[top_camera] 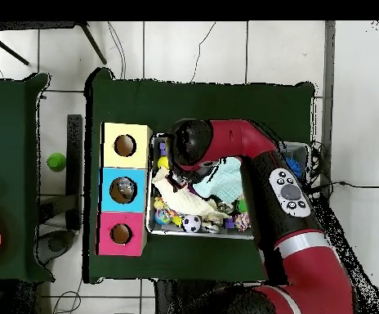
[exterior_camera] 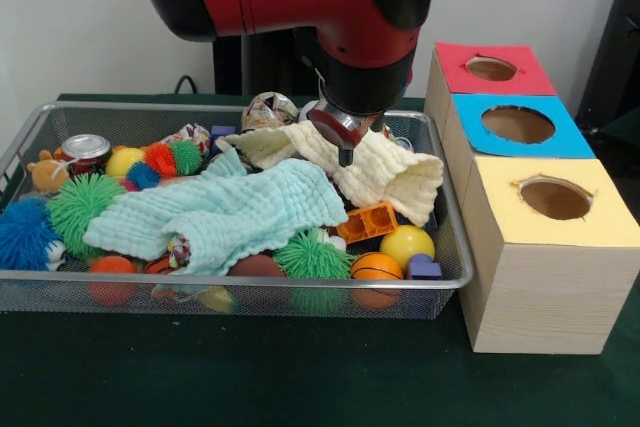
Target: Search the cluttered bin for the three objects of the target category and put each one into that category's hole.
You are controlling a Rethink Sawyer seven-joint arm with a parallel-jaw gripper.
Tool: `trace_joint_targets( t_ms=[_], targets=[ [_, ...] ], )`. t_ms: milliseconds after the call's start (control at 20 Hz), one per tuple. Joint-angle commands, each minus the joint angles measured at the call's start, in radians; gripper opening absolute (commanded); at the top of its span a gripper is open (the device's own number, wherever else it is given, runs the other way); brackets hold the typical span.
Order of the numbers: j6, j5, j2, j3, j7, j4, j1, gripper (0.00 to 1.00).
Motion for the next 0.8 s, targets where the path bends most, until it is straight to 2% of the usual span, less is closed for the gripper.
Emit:
trace_joint_targets(
  t_ms=[50,500,800],
  targets=[
    [0.096,-0.035,0.079,0.019,-0.104,-0.03,-0.001,1.0],
    [0.059,-0.068,0.104,0.006,-0.103,-0.028,-0.006,1.0],
    [0.094,-0.068,0.109,0.006,-0.104,-0.033,0.002,1.0]
  ],
)
